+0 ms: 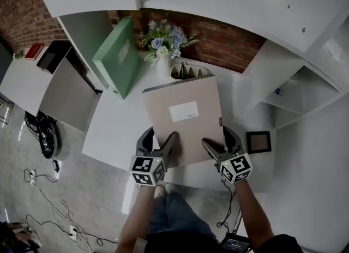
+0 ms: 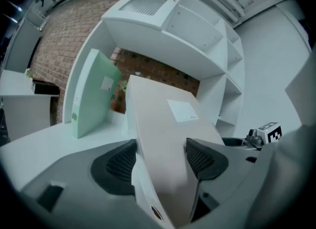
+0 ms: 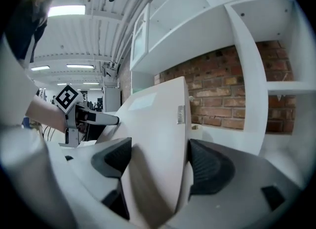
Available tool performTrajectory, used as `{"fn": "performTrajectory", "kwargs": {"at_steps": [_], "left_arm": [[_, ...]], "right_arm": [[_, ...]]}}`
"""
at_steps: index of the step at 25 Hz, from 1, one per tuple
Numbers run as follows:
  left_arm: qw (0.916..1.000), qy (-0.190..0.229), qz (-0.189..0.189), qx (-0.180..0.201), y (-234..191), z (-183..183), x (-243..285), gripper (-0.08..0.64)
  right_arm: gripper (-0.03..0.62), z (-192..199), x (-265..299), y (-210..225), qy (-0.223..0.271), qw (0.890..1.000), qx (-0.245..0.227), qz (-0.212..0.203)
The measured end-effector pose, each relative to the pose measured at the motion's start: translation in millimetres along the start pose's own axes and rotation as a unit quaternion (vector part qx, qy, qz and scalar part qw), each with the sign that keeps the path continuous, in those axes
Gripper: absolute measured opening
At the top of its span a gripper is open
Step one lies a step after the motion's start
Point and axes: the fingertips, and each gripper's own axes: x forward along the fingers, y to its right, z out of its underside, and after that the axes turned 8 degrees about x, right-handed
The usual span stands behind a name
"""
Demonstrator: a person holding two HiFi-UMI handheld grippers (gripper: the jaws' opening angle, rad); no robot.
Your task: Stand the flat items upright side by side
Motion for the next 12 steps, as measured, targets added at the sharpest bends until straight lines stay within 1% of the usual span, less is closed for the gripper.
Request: {"fn": "performTrajectory", "kwargs": {"at_steps": [4, 7, 12], "left_arm": [[0.9979, 0.037, -0.005, 0.054, -15.2, -22.7, -15.2, 0.307], [0.9946, 0.054, -0.010, 0.088, -28.1, -31.1, -25.3, 0.305], [0.9855, 0.089, -0.026, 0.142, -52.2, -40.9, -35.4, 0.305]], "right_arm": [[0.364, -11.8, 11.5, -19.2, 0.032, 0.999, -0.035, 0.006], [0.364, -15.1, 24.0, -33.0, 0.049, 0.997, -0.062, 0.018], [0.362, -16.4, 50.1, -48.8, 0.083, 0.992, -0.091, 0.040]]}}
